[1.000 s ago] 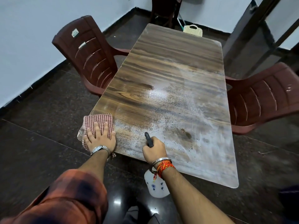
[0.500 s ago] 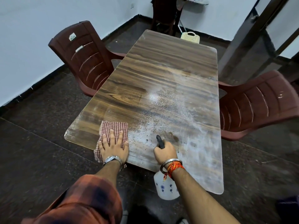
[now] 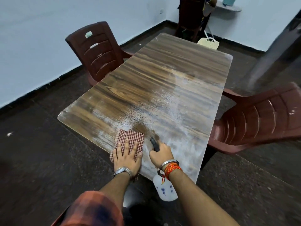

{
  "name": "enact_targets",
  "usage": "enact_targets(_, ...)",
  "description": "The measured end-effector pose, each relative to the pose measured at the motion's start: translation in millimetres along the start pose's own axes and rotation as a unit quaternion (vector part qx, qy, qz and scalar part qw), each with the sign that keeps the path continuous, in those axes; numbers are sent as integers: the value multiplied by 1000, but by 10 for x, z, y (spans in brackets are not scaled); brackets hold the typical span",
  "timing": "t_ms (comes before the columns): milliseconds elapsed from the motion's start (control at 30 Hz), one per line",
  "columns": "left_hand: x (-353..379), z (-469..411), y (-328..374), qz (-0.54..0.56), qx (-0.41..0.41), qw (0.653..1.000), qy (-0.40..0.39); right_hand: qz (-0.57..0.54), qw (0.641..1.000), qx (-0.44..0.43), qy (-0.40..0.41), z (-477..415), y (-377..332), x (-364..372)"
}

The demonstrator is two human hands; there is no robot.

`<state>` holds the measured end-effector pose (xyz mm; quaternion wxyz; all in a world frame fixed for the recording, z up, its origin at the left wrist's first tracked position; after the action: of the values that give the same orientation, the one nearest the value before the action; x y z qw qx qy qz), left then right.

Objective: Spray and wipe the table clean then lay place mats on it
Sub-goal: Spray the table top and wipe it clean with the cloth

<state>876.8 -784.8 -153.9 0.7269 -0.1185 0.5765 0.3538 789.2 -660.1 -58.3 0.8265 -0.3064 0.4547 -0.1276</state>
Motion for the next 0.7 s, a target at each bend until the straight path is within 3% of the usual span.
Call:
enact_targets(233,-99,-40,-14,13,-31,999,-24,-4,999,-43,-29,-97,-91,-62)
enact_targets(533,-376,-722,-472,52,-174,983,32,1,994,-98,-41,-376,-73,-150)
enact_targets(700,-392,-941,-562,84,-252,960,86,29,994,-82,-60,-699,-123,-208)
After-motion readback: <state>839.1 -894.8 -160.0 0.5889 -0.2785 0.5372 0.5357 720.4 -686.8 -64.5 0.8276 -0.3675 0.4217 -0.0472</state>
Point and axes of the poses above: each hand's wrist, its own z-axis away from the middle knuckle, its own x-axis out of the palm, y = z × x, the point moved 3 cm from there along -z, towards the middle knuckle, and after that the axes turned 5 degrees about z, right-handed, at the moved point
